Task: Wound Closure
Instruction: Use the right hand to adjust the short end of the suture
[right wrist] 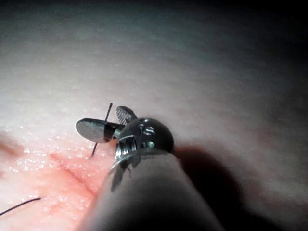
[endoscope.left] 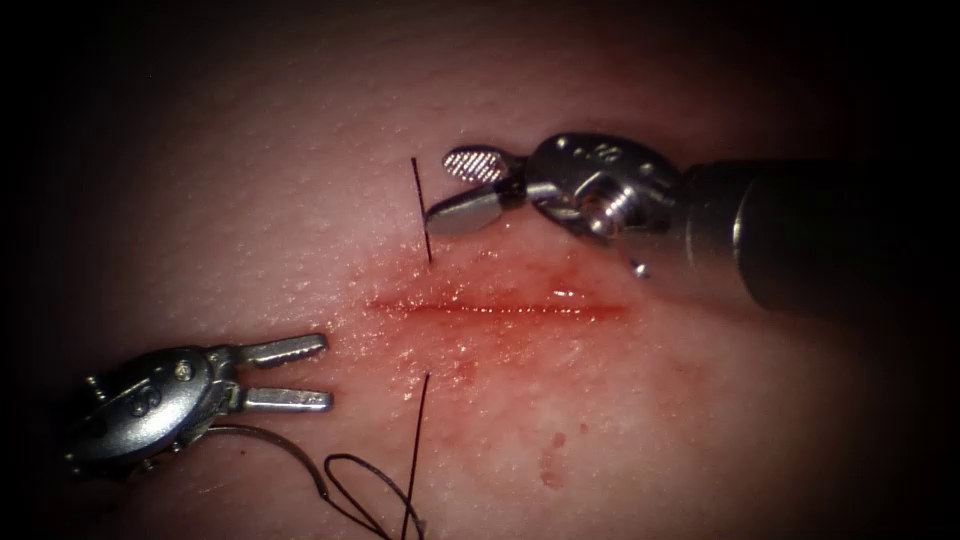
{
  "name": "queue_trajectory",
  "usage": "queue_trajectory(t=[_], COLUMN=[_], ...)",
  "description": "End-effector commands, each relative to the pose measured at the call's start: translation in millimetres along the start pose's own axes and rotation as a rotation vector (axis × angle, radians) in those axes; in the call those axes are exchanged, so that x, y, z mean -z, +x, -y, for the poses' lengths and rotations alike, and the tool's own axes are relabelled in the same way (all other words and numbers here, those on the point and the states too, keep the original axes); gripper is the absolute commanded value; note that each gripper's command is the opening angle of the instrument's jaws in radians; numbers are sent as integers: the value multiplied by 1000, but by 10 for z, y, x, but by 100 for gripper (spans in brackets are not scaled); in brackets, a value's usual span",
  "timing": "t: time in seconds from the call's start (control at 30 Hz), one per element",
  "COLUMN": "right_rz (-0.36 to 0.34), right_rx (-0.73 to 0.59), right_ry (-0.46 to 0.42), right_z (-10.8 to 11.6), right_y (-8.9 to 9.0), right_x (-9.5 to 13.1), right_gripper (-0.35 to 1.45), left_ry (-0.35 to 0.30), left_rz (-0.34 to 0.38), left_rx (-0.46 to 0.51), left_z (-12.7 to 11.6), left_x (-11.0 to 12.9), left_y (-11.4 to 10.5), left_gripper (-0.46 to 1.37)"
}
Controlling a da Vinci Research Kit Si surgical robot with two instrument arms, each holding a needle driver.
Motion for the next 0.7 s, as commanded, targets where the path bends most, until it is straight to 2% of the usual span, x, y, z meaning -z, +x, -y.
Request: queue_trajectory(t=[0.03, 0.13, 0.6, 0.67, 0.7], right_rz=[4, 5, 7, 9, -2], right_rx=[-17, -50, -103, -113, -129], right_ry=[-1, -3, 6, 4, 7], right_z=[-1, -5, -7, -8, -9], right_y=[0, -5, -14, -16, -16], right_x=[-3, -15, -42, -43, -43], right_gripper=[104, 103, 93, 82, 52], left_ry=[-3, -4, -3, -3, -3], left_rz=[0, 0, 0, 0, 0], left_rx=[0, 0, 0, 1, 1], left_z=[0, 0, -1, -1, -1], left_x=[0, 0, 1, 1, 1], left_y=[0, 0, 0, 0, 1], left_gripper=[17, 15, 11, 10, 9])
